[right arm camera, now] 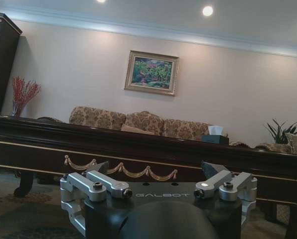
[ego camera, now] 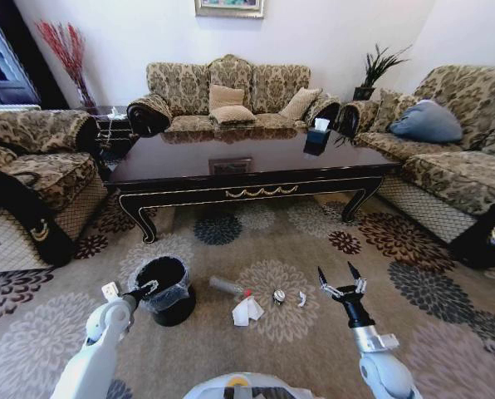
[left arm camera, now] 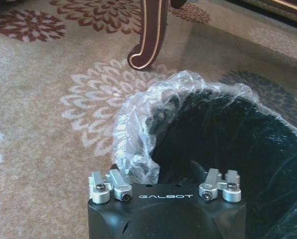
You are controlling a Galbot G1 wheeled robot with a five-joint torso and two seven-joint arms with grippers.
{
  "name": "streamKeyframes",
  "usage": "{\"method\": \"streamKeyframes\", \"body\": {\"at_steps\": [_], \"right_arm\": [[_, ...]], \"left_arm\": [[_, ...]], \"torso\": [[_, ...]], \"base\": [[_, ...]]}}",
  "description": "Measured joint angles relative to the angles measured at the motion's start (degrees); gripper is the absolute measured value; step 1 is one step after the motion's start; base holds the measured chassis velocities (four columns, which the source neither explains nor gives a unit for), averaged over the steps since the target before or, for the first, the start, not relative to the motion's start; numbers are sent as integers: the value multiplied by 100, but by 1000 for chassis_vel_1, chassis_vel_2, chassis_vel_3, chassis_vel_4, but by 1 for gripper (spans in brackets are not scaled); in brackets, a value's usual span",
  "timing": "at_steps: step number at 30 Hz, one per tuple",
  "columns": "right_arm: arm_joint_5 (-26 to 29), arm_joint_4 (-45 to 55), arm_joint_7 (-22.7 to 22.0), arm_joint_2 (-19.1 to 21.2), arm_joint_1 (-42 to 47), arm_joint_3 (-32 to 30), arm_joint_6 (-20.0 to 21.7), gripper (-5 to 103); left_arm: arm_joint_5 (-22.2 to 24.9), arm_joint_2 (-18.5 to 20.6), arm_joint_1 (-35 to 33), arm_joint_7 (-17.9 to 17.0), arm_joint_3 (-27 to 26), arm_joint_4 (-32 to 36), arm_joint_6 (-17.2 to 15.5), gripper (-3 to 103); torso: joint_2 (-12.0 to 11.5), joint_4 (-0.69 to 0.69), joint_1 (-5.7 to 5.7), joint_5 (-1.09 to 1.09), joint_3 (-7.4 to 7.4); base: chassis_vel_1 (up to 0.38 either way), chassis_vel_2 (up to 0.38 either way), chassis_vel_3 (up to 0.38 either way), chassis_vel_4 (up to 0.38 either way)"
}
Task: Move to the front of the table and pick up the trash from the floor, then place it into the trash bin.
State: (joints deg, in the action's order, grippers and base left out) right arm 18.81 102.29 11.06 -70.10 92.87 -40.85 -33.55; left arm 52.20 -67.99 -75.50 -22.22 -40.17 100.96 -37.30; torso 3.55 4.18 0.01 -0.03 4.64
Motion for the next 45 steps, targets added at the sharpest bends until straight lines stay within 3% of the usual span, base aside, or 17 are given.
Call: {"method": "streamKeyframes", "body": {"at_steps": [1,4,7,11,13,16,17,20,22,27,32,33,36,38,41,45], "right_arm": [[0,0,0,0,0,0,0,100],[-9,-25,3,0,-25,16,-8,100],[-13,-32,4,0,-37,23,-9,100],[-16,-71,5,6,-70,32,-13,100],[-23,-90,2,10,-81,32,-14,100],[-109,-181,-128,24,-144,29,1,100],[-109,-181,-128,24,-144,29,1,100],[-140,-287,-378,53,-223,33,57,100],[-150,-313,-469,62,-251,38,96,100],[57,-363,-628,153,-364,152,635,100],[302,-463,-1295,253,-620,510,1598,100],[302,-463,-1295,253,-620,510,1598,100],[450,-714,-1700,364,-859,881,2188,100],[497,-771,-1771,383,-898,946,2291,100],[1084,-1227,-2079,399,-1175,1304,2780,100],[1510,-1637,-2191,342,-1411,1502,3061,100]], "left_arm": [[0,0,0,0,0,0,0,76],[-51,23,-44,0,-21,-2,0,59],[-71,26,-62,-2,-33,7,-2,54],[-203,80,-221,1,-96,128,-40,32],[-248,110,-269,10,-122,158,-50,32],[-426,229,-432,80,-237,212,-69,16],[-426,229,-432,80,-237,212,-69,16],[-527,308,-572,157,-330,274,-69,2],[-556,322,-619,158,-367,305,-66,2],[-619,316,-781,148,-504,487,-29,2],[-616,291,-1030,145,-774,998,-21,2],[-616,291,-1030,145,-774,998,-21,2],[-607,251,-1305,149,-1087,1519,-1,2],[-605,227,-1367,159,-1144,1644,3,2],[-572,7,-1723,218,-1356,2386,5,2],[-575,-223,-1990,230,-1418,3019,-2,2]], "torso": [[0,0,0,0,0],[0,0,0,2,0],[0,0,0,3,0],[0,0,-1,8,1],[0,1,-1,8,1],[0,0,0,6,1],[0,0,0,6,1],[0,0,-1,7,1],[-1,1,-1,6,1],[-1,-1,-1,5,2],[-1,0,-1,4,2],[-1,0,-1,4,2],[-1,0,0,2,2],[-1,-1,-1,2,1],[0,-1,-1,3,1],[-1,0,-1,1,1]], "base": [[0,0,0,0],[0,0,0,0],[0,0,0,0],[0,0,0,0],[0,0,0,0],[0,0,0,0],[0,0,0,0],[0,0,0,0],[0,0,0,0],[0,0,0,0],[0,0,0,0],[0,0,0,0],[0,0,0,0],[0,0,0,0],[0,0,0,0],[0,0,0,0]]}}
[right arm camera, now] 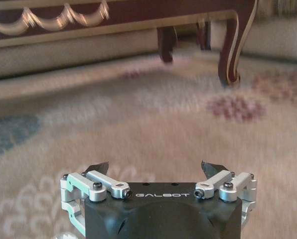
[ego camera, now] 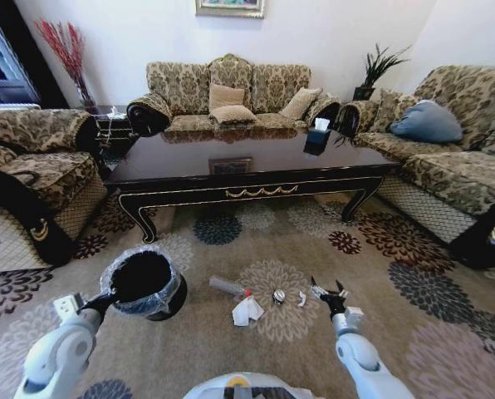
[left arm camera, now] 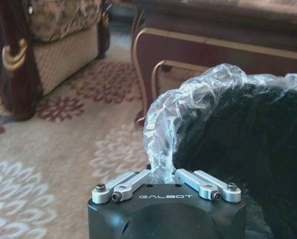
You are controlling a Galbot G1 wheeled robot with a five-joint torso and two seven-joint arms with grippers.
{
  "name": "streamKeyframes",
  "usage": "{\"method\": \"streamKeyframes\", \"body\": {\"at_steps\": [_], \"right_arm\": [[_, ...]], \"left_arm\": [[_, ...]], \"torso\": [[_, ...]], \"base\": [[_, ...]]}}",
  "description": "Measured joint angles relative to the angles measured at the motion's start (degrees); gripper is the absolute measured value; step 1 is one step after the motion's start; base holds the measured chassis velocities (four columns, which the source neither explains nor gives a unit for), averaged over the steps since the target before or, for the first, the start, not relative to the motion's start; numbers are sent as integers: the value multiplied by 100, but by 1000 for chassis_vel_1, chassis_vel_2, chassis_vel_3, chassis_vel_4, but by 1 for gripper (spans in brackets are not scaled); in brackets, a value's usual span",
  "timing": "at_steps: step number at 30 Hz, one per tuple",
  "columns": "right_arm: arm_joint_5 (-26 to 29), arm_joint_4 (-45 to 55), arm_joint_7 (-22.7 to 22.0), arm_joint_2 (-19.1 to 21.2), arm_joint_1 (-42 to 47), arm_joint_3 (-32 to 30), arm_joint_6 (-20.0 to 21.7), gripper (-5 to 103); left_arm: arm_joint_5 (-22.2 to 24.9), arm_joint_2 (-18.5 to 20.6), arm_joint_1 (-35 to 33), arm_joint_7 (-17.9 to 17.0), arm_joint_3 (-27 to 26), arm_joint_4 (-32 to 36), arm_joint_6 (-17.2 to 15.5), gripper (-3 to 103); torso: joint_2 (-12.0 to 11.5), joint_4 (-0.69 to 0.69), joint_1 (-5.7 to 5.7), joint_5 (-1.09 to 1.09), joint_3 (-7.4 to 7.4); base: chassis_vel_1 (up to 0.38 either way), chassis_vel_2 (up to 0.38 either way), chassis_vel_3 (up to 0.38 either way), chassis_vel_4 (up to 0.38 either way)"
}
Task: Move to the front of the table and pick up the trash from the floor, then place it into the trash bin.
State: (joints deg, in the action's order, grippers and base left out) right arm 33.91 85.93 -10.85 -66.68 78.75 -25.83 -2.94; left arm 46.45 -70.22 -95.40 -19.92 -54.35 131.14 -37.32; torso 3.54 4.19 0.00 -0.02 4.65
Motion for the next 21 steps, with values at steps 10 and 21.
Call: {"method": "streamKeyframes", "body": {"at_steps": [10,21], "right_arm": [[193,-840,-33,-192,-547,377,114,100],[-530,-1679,-142,-555,-965,741,1,100]], "left_arm": [[-219,-336,-487,18,-106,635,50,2],[-310,-446,-709,118,-314,531,185,2]], "torso": [[0,0,0,2,0],[0,0,0,3,0]], "base": [[0,0,0,0],[0,0,0,0]]}}
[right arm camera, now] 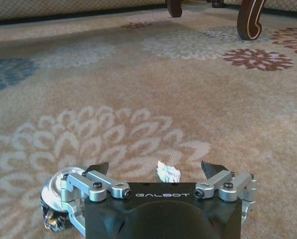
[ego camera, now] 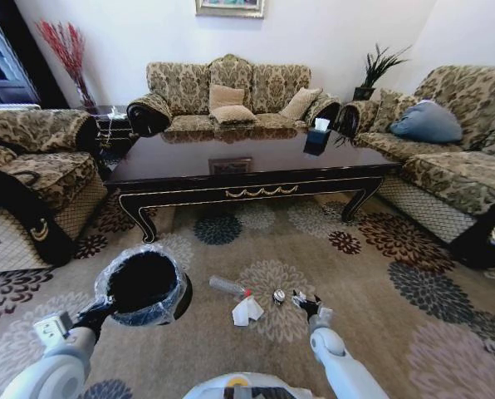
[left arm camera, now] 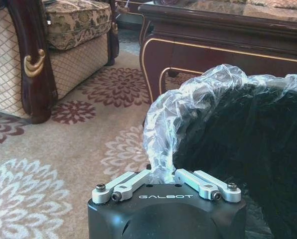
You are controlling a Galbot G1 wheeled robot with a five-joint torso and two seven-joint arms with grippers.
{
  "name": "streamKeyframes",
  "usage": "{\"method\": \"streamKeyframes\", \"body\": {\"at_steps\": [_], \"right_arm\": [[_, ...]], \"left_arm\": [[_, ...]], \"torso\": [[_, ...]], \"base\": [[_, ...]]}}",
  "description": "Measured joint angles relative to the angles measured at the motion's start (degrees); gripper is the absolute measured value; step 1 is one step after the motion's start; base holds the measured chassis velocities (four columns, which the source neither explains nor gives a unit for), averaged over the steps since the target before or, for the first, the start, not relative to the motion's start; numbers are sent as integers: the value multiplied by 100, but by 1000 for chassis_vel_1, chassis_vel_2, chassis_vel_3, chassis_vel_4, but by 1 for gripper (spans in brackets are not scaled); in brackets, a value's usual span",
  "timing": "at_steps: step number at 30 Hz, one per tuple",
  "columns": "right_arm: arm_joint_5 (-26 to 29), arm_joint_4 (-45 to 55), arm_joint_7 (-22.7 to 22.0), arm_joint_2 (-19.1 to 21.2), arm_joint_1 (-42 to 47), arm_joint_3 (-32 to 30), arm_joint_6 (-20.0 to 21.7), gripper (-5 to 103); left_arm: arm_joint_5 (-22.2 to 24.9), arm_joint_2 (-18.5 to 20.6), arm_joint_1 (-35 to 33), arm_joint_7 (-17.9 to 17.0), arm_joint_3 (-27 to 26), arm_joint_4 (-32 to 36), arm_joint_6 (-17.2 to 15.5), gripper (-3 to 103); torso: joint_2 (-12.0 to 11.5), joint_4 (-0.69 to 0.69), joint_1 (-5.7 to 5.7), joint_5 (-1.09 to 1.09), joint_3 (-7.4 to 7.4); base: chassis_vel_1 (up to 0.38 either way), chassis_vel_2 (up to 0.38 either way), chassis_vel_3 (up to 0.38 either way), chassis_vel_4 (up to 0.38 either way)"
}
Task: Move to the front of the table and pick up the trash from the floor, then place it into the trash bin.
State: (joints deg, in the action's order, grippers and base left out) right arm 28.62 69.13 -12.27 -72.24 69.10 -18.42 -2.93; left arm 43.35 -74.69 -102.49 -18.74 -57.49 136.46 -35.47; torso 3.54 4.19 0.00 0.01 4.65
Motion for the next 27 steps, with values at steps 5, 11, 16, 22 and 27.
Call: {"method": "streamKeyframes", "body": {"at_steps": [5,11,16,22,27], "right_arm": [[-74,-288,-58,-140,-152,2,-73,100],[-135,-566,-132,-255,-253,-90,-163,99],[-211,-784,-170,-318,-292,-160,-285,95],[-311,-859,-159,-348,-290,-185,-340,86],[-456,-880,-133,-391,-266,-187,-367,69]], "left_arm": [[33,52,-20,12,-95,-66,25,2],[52,61,-5,14,-96,-66,26,2],[57,42,-58,14,-111,-30,26,2],[65,10,-113,32,-160,-6,26,2],[62,-18,-115,39,-153,-4,32,2]], "torso": [[0,-1,0,0,0],[0,0,0,0,0],[0,0,0,0,0],[0,0,0,-1,0],[0,-1,0,-1,0]], "base": [[0,0,0,0],[0,0,0,0],[0,0,0,0],[0,0,0,0],[0,0,0,0]]}}
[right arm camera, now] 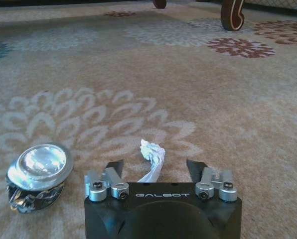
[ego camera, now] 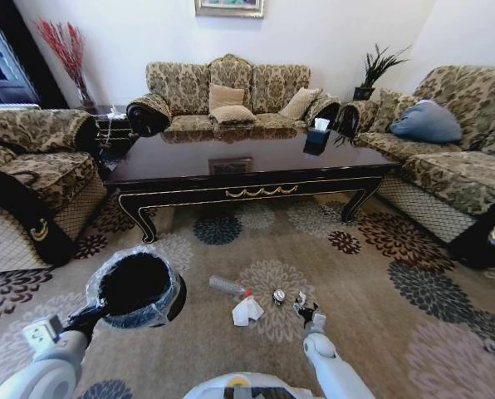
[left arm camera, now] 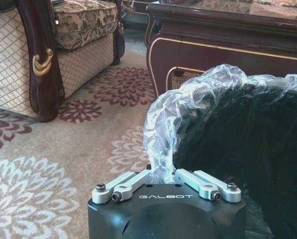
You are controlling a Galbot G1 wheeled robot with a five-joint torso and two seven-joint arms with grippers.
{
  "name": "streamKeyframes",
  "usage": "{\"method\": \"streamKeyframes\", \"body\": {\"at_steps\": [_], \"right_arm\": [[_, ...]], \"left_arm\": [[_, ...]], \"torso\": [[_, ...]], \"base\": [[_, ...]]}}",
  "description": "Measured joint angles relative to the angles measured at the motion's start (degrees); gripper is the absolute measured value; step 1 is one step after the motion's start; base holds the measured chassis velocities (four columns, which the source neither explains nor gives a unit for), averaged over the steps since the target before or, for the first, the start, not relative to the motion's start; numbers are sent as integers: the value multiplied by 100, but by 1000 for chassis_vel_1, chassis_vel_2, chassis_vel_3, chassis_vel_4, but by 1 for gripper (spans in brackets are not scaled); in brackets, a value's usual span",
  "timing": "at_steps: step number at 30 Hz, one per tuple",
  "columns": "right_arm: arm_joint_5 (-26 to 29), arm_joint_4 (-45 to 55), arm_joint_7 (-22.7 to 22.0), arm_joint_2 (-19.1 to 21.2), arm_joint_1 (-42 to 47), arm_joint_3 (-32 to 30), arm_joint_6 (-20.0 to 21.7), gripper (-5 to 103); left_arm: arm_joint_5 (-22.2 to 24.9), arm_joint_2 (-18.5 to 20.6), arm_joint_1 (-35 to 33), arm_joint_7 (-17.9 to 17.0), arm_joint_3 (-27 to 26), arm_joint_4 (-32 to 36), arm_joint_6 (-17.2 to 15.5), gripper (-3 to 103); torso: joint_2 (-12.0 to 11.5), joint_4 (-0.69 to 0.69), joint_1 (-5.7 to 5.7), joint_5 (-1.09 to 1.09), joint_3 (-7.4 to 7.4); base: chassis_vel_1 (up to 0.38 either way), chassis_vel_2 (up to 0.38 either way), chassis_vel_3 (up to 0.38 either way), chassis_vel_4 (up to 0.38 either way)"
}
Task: Move to the front of the table and pick up the trash from the floor, then place it into the trash bin.
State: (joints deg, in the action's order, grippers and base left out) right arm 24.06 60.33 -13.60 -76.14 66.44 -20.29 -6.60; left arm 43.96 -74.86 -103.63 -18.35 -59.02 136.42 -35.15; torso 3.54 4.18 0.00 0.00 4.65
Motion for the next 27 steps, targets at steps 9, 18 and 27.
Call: {"method": "streamKeyframes", "body": {"at_steps": [9,18,27], "right_arm": [[-608,-44,86,-77,70,-18,-152,36],[-1168,-255,161,-132,25,-72,-280,4],[-1203,-233,161,-105,45,-104,-294,0]], "left_arm": [[-1,34,86,3,36,-55,7,2],[-24,54,169,-1,127,-147,9,2],[-58,76,238,-12,228,-186,10,2]], "torso": [[0,0,0,0,0],[0,0,0,1,0],[0,0,0,0,0]], "base": [[0,0,0,0],[0,0,0,0],[0,0,0,0]]}}
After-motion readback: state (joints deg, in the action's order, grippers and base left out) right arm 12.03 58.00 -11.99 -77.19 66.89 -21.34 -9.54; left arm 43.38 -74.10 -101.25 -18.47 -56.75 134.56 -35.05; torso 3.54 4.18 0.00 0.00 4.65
